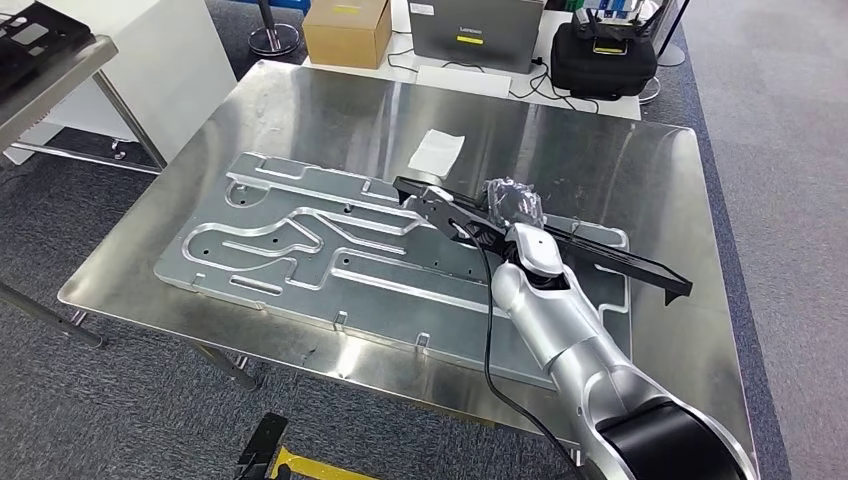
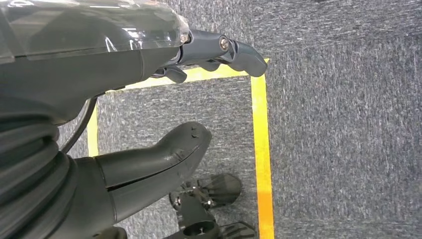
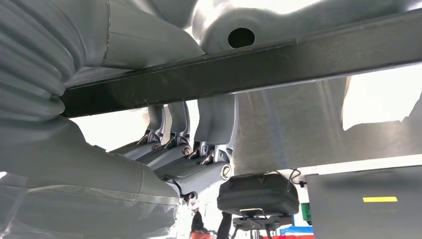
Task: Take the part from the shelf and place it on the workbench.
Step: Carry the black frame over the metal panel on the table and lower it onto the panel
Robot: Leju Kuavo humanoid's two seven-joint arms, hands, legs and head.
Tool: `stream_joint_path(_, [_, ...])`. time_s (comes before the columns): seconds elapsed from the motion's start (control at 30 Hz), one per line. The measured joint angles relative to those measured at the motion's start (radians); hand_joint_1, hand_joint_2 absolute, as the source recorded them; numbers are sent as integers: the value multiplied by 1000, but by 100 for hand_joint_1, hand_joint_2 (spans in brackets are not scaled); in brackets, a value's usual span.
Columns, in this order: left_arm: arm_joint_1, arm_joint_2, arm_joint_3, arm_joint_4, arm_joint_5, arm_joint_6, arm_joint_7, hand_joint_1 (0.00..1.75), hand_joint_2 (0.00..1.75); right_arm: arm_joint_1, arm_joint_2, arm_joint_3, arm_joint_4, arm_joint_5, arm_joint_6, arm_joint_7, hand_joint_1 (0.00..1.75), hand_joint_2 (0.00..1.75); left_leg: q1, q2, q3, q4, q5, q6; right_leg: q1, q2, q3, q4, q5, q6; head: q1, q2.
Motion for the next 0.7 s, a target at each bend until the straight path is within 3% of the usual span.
stream_joint_path(0.23, [1, 0, -1, 0, 19, -7, -14, 0, 175, 4, -2, 0, 20, 8, 1, -4, 175, 175, 0, 0, 2, 0, 0, 0, 0, 0, 2, 0, 0, 0, 0, 0])
stream_joint_path(0.37, [1, 0, -5, 0, 22, -7, -5, 0, 175, 13, -5, 0, 28, 11, 6, -4, 0, 0, 0, 0, 4, 0, 0, 0, 0, 0, 4, 0, 0, 0, 0, 0])
stream_joint_path(0.7, [6, 2, -16, 0, 19, -6, 9, 0, 175, 62, -10, 0, 55, 13, 17, -2, 0, 0, 0, 0, 1, 0, 1, 0, 0, -1, 2, 0, 0, 0, 0, 0])
